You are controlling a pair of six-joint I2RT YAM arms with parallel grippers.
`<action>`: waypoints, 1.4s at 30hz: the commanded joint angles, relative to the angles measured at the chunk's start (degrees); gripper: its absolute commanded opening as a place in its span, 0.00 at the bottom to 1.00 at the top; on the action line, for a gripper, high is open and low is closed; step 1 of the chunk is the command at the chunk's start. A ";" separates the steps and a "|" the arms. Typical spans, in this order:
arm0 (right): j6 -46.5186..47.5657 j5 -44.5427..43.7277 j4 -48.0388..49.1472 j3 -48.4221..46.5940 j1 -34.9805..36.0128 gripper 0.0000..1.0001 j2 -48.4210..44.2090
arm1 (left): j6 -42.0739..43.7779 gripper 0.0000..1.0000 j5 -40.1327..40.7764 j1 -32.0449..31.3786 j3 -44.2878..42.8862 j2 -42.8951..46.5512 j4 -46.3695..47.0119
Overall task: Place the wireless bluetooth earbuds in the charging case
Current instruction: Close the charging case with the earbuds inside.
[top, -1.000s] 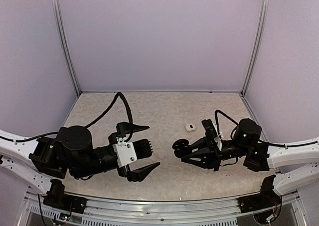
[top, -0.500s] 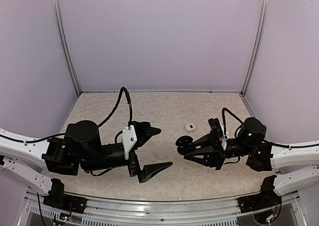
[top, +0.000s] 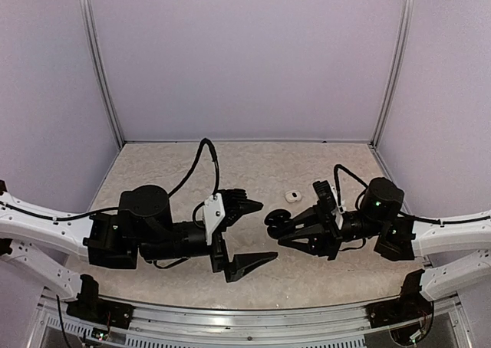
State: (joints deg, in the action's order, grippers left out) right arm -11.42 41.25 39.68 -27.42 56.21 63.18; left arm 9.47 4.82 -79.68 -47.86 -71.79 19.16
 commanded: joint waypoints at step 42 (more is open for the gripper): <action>-12.15 -10.26 -13.69 -13.79 -13.70 0.00 21.22 | -4.49 0.99 35.40 3.83 0.31 1.80 4.44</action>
State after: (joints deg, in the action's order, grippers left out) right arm -21.56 33.19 29.04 -36.84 44.84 78.81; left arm 10.48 26.61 -76.86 -46.24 -70.13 21.56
